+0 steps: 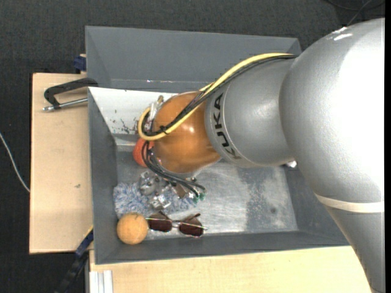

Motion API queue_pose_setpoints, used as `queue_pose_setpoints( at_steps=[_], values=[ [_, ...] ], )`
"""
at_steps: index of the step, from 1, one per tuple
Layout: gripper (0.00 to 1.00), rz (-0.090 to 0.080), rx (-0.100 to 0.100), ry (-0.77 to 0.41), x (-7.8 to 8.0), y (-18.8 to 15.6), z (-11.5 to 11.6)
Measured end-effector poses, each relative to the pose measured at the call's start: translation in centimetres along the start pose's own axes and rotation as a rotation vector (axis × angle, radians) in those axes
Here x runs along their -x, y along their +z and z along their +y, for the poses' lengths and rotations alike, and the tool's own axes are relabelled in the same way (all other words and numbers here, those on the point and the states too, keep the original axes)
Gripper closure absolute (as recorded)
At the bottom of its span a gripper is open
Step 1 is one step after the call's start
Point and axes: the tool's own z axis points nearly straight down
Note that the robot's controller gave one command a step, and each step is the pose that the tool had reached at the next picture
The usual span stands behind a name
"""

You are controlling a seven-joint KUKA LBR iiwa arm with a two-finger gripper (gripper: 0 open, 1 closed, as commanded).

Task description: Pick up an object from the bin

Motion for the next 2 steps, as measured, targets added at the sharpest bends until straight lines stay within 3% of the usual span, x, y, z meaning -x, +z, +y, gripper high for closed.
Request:
queue_pose_setpoints(
  at_steps=[2],
  values=[
    [1.00,0.000,0.000,0.000,0.00,0.00,0.01]
  ],
)
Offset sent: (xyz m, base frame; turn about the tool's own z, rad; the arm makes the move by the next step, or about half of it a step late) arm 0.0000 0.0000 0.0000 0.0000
